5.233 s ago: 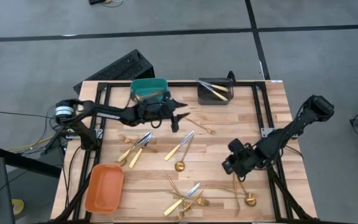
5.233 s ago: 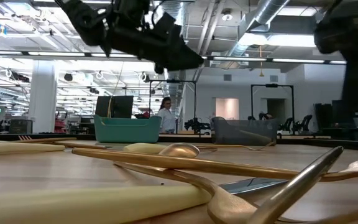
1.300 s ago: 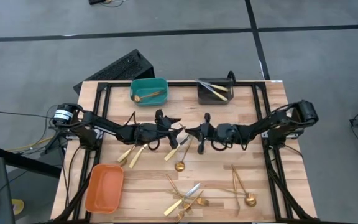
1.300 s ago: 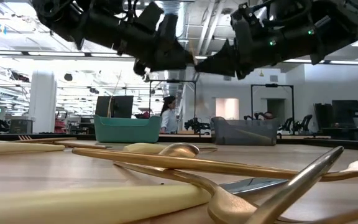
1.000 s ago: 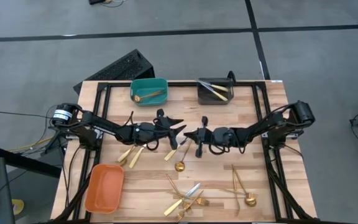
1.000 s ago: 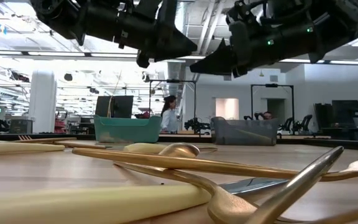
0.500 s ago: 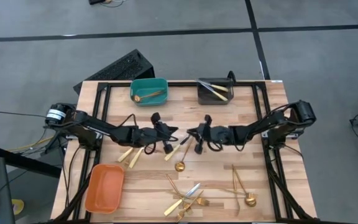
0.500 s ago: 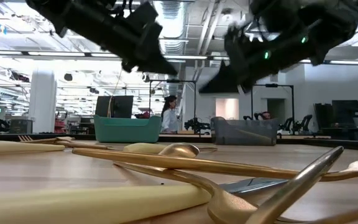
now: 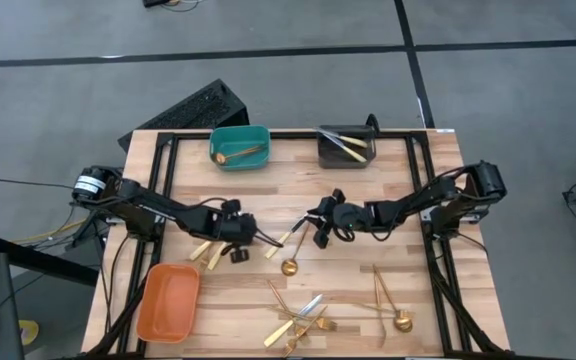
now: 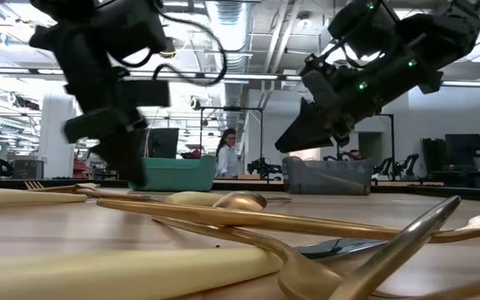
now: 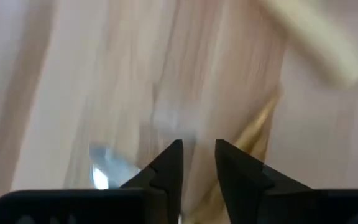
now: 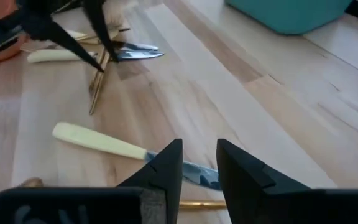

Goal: Sort silverware by color (type)
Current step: Put the gold fork into the orange bin

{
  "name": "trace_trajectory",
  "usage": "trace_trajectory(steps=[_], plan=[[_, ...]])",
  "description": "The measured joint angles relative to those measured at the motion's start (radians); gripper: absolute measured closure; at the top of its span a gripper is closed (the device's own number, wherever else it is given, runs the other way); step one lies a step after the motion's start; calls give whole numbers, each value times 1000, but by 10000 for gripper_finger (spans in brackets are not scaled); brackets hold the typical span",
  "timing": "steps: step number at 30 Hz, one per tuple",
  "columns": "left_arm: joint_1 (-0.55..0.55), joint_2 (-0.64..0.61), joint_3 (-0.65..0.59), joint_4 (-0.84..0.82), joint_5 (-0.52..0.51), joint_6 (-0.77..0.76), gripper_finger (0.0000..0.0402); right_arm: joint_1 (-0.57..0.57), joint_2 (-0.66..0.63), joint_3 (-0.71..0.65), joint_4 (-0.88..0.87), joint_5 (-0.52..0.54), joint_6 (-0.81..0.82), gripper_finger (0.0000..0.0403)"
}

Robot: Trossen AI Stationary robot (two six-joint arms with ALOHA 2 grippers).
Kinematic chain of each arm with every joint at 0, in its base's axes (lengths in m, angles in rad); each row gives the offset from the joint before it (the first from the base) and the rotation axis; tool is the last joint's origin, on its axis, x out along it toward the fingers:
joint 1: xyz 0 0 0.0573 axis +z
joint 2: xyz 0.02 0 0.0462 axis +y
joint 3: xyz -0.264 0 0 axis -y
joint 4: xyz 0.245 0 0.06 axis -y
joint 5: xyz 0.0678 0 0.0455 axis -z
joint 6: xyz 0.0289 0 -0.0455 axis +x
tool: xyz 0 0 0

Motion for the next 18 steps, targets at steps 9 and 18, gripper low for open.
trace_trajectory(steps=[9,18], plan=[[11,-1,-8,-94,51,4,326,45,-5,0,-6,1,-20,276],[5,0,37,-124,130,70,352,58,-5,0,-39,1,-24,276]])
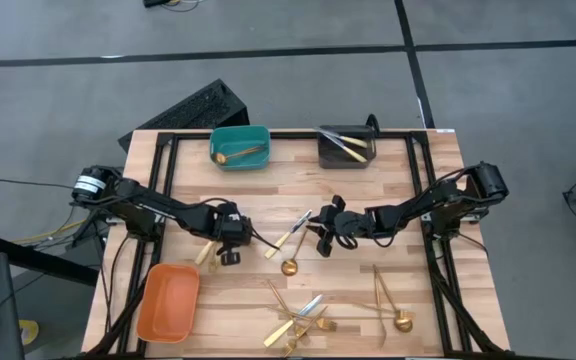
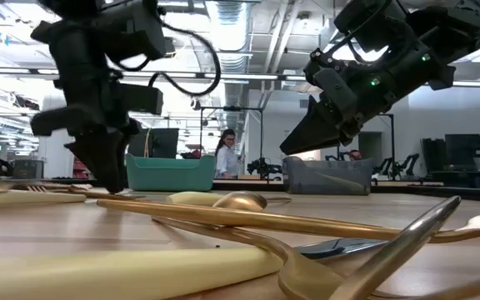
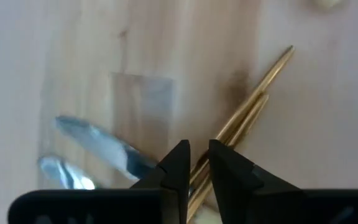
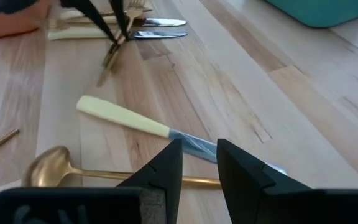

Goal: Sort silverware by color (type)
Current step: Put the gold fork into the orange bin

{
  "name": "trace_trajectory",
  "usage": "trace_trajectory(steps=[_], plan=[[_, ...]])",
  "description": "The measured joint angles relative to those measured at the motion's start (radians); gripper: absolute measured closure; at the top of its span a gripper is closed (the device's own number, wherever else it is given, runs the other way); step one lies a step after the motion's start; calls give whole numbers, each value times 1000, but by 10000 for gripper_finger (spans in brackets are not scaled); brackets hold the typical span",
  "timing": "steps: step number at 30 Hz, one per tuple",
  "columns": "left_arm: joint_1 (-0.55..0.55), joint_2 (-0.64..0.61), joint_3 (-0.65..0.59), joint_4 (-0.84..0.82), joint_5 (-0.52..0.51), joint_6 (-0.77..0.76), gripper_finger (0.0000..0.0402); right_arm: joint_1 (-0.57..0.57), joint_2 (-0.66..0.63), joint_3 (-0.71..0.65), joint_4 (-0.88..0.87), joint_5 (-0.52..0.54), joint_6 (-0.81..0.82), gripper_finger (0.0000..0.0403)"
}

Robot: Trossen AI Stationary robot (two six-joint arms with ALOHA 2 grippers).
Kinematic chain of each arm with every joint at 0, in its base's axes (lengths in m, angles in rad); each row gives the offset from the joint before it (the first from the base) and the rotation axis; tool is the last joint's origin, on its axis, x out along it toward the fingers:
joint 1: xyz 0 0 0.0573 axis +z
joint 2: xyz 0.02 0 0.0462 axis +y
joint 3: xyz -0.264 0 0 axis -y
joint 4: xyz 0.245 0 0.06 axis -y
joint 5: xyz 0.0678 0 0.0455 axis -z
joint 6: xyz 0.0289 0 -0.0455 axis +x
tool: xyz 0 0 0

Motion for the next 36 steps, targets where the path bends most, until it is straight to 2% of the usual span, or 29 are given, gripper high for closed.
trace_trajectory(steps=[4,13,17,24,29,36], plan=[[-6,-1,30,10,-2,50,336,-2,0,0,0,0,0,276],[-5,8,30,-80,-13,82,297,-5,0,0,0,0,-3,276],[-5,30,32,-81,7,94,292,-5,0,0,-1,0,-3,276],[1,97,39,-69,-44,91,292,-1,0,0,-7,-1,-3,276],[5,92,33,-43,-43,76,316,-2,0,0,-16,-1,-6,276],[9,93,52,-49,-25,73,389,5,0,0,-16,-2,-5,283]])
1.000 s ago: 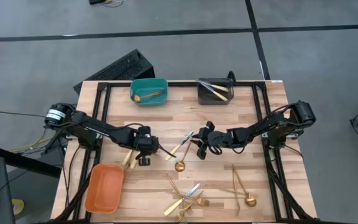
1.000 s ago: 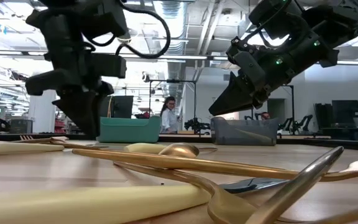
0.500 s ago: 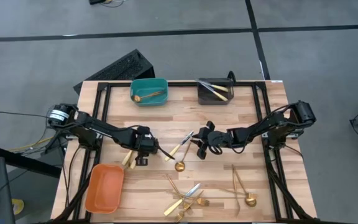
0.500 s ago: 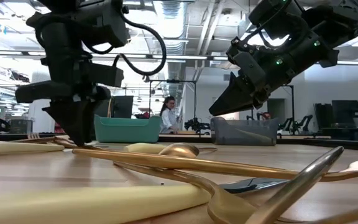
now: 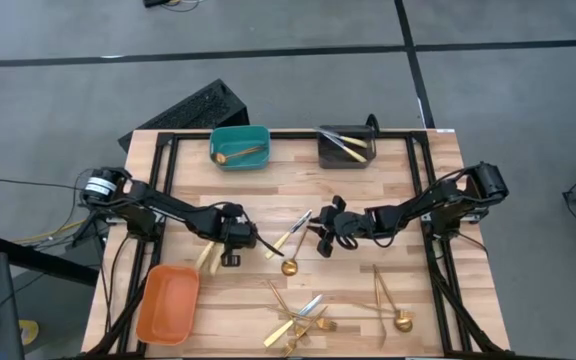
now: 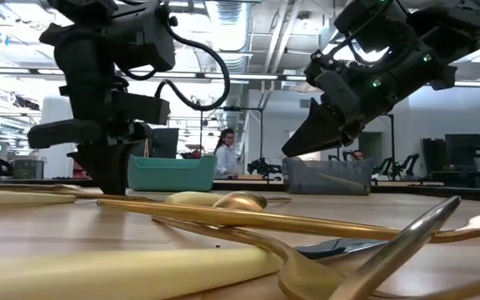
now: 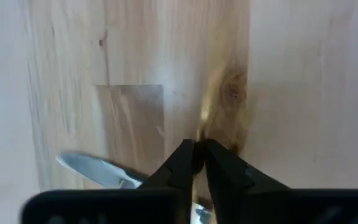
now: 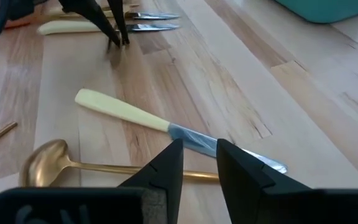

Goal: Sort silverware by color (type)
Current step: Put the gold fork into the orange bin

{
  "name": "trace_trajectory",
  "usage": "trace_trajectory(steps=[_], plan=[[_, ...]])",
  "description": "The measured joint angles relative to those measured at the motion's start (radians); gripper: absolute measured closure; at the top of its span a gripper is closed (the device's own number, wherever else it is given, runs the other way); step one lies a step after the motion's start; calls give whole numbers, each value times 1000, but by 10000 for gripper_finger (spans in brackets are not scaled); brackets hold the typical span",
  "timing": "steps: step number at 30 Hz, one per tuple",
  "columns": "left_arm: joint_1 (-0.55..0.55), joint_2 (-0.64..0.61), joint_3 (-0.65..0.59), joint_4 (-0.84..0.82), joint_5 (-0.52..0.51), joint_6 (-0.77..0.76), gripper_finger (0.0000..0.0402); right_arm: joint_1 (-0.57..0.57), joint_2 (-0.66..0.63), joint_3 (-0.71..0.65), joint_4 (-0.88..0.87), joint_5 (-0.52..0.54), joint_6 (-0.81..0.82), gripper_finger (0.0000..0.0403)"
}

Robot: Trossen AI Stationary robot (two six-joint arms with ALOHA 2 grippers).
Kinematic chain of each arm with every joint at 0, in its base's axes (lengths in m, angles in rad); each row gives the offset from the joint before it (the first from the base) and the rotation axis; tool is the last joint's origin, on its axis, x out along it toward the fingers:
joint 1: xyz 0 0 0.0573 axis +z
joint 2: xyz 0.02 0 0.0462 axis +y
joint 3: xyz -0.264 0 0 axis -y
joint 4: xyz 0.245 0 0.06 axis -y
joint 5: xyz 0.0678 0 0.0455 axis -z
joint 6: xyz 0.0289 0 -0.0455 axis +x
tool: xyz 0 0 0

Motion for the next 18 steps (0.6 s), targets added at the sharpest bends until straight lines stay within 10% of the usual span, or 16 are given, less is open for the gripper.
trace_trajectory(steps=[12,18], plan=[[-86,-30,379,-519,-442,-277,395,0,-11,0,0,0,-3,287],[-207,-30,531,-780,-297,-655,395,22,-11,0,-35,0,-6,287]])
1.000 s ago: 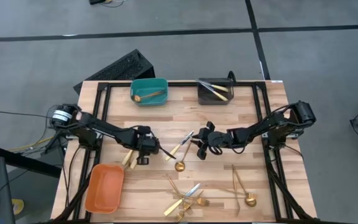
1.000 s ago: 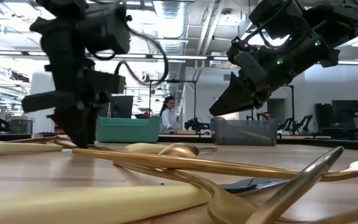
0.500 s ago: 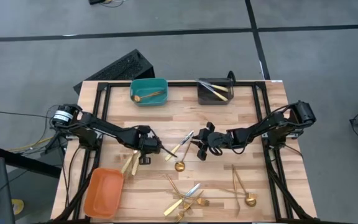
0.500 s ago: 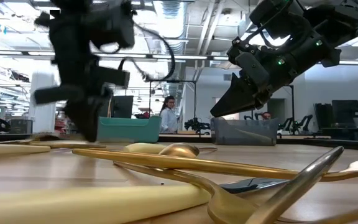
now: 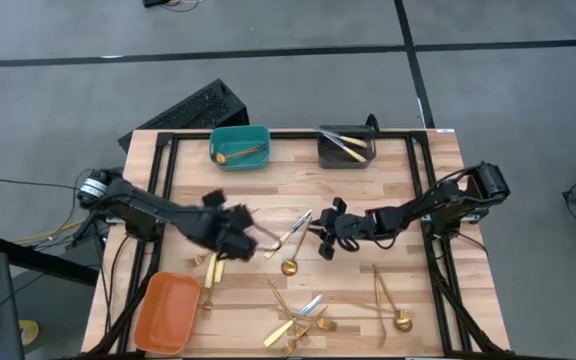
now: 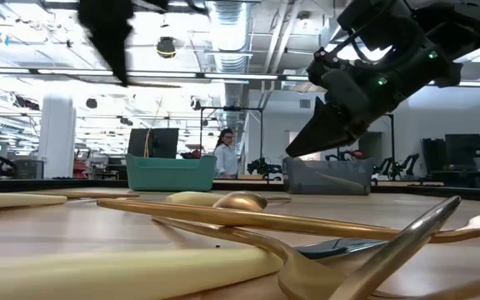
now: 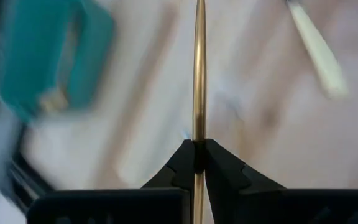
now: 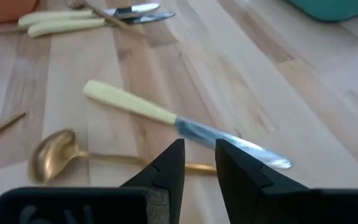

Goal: Sort silverware by color (type)
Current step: Put the gold fork into the orange bin

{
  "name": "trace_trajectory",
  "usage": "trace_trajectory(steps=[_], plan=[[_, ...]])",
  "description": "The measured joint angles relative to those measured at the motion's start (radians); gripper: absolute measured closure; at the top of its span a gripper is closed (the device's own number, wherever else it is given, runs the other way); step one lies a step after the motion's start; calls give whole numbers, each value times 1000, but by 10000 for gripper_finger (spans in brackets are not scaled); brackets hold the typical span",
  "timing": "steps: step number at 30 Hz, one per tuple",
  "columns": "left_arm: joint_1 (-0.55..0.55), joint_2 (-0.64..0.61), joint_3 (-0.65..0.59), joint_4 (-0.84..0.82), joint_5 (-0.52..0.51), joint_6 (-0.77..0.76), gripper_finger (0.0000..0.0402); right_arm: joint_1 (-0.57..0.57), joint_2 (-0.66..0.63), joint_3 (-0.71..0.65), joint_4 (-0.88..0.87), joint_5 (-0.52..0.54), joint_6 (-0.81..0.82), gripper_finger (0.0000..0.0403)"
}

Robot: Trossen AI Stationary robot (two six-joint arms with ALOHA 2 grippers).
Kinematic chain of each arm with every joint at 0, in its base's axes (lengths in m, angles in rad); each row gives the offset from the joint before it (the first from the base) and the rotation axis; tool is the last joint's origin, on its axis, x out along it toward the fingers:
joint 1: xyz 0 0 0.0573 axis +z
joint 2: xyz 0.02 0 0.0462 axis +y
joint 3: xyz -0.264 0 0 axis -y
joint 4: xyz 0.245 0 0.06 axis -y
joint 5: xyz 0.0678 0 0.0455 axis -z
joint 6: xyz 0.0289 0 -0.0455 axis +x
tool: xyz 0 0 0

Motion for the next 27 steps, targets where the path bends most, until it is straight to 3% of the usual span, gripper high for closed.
trace_trajectory(steps=[4,10,14,20,27], plan=[[-175,0,-5,-74,36,-352,395,7,0,0,1,0,0,287],[-470,0,-92,-47,21,-940,395,10,0,0,39,1,-25,287],[-625,0,-152,-22,13,-1219,395,11,0,0,61,0,-42,287],[-726,2,-204,8,58,-1266,395,9,0,0,78,0,-45,287],[-734,3,-303,150,70,-1261,370,-7,0,0,91,0,-41,287]])
